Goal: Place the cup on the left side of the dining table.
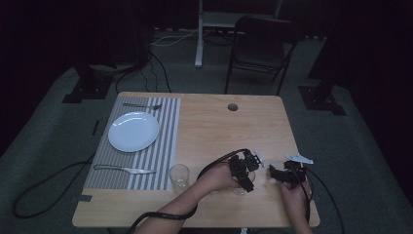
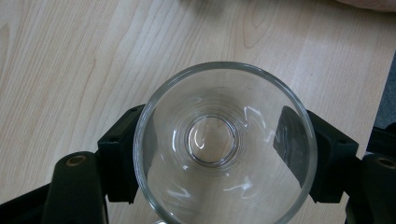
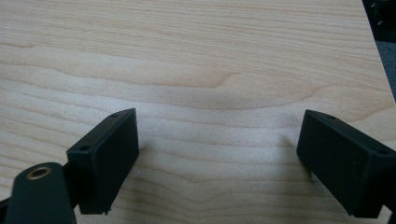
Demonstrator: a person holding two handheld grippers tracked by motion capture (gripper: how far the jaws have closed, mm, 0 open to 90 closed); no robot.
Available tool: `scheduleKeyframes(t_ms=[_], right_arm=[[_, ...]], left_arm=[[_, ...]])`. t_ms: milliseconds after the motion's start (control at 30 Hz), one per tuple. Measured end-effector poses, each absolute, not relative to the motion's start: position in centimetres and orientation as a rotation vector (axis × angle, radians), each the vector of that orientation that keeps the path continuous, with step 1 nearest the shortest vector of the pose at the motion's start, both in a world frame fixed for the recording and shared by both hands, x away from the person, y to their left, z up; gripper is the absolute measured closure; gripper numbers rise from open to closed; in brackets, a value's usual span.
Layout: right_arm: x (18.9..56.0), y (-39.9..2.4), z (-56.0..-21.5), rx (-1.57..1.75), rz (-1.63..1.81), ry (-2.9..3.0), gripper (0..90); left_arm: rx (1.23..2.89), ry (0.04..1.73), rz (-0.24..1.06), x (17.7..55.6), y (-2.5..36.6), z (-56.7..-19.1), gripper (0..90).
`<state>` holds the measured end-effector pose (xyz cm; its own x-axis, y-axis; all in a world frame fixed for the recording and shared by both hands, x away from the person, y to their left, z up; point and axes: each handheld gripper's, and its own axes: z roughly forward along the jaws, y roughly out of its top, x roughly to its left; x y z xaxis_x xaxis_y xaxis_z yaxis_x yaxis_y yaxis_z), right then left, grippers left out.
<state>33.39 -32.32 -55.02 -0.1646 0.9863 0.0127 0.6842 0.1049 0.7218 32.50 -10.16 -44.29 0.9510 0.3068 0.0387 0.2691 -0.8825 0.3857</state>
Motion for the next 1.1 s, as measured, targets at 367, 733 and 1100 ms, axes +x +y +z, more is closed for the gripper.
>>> scheduleKeyframes(t_ms=[367,733,1100], right_arm=[[33.4,-32.3,-55.0,1.623,0.826,1.910,12.5],[33.4,-32.3,-55.0,1.622,0.825,1.911,12.5],[33.4,-32.3,-55.0,1.619,0.825,1.911,12.5]], left_arm=[[2.682,0.416,0.153,32.9,-10.0,-43.8,28.5],[2.652,0.417,0.137,33.6,-9.7,-42.1,28.5],[2.623,0.501,0.184,35.9,-7.7,-40.6,28.5]])
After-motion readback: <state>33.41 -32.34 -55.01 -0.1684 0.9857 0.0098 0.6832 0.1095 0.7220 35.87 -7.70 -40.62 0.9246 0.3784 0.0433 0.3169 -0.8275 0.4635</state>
